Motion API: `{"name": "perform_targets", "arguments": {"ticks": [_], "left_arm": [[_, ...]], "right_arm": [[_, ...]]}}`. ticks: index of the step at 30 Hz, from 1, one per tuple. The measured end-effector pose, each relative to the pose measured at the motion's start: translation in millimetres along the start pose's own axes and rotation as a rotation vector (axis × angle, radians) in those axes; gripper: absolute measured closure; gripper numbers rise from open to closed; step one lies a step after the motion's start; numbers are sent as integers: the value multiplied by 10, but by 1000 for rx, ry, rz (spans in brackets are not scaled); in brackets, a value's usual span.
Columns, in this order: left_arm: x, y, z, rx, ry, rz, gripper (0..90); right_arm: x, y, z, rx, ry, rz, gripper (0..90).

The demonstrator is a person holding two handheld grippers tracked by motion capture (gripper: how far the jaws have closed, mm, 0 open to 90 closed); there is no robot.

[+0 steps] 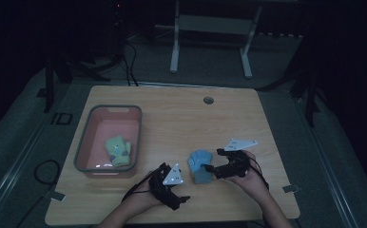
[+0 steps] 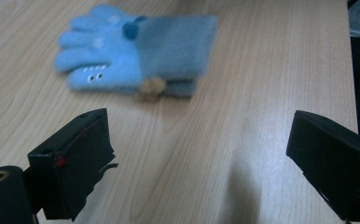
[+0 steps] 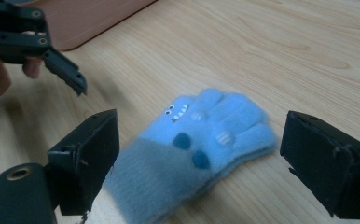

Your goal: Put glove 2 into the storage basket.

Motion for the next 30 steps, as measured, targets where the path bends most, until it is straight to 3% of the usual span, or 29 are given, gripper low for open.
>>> {"name": "perform_targets", "arguments": {"ticks": [2, 4, 5, 6, 12, 16, 20, 25, 30], "left_arm": [[-32, 8, -36, 11, -5, -27, 75], [-32, 8, -36, 11, -5, -27, 75], [-64, 13, -81, 24, -11, -46, 75], [-91, 13, -133, 30, -17, -64, 75], [-173, -7, -281, 25, -29, -125, 99], [-202, -25, -316, 22, -19, -128, 148], [-263, -42, -389, 40, 8, -184, 215], [-245, -34, -467, 63, -11, -276, 336], [-191, -48, -565, 66, -40, -311, 410]], "right_arm": [[-8, 18, -7, -6, -7, 3, 191], [-10, 27, -15, -2, -10, 7, 206], [-10, 27, -15, -2, -10, 7, 206], [-15, 95, -56, 19, -16, -2, 325], [-45, 213, -172, 36, -29, 3, 476], [-59, 237, -250, 32, -38, -15, 483], [-60, 274, -347, 13, -64, -38, 463], [-40, 313, -410, 1, -75, -49, 370], [25, 352, -473, -3, -90, -80, 333]]}}
Point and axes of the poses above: each handheld gripper's, and its own axes: z roughly backward along the jaws, x roughly out of its underside, y roughly to its right, the point moved 1 cm from there along -z, roughly forward along the jaws, and after that the axes turned 12 degrees about y, right-handed, at the moved point
